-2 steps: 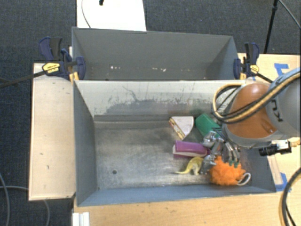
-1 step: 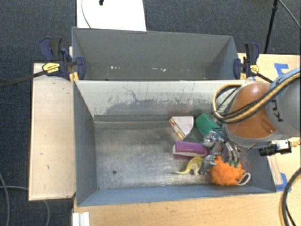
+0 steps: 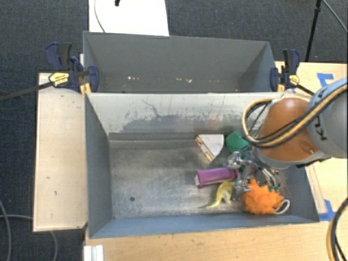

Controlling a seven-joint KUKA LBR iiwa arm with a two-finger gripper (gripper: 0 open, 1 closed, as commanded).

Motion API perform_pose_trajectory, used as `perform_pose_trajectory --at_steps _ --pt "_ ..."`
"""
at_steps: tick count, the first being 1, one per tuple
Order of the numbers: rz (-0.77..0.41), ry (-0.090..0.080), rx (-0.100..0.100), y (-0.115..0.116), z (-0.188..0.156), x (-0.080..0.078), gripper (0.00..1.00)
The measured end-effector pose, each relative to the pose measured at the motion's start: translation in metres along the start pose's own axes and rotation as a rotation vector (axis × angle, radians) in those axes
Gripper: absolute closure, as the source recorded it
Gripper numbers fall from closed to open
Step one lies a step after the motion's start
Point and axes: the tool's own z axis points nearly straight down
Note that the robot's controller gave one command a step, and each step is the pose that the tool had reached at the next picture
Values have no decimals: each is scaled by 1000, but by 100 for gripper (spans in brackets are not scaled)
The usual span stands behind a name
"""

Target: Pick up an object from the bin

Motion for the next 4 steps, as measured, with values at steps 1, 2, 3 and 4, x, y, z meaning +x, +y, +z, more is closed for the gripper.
perform_pose_trajectory --at_steps 1,2,3,4 --pt "-2 0 0 0 0 0 100" --pt "-3 0 0 0 0 0 100" --pt "-5 0 0 0 0 0 100" --pt "-6 0 0 0 0 0 100"
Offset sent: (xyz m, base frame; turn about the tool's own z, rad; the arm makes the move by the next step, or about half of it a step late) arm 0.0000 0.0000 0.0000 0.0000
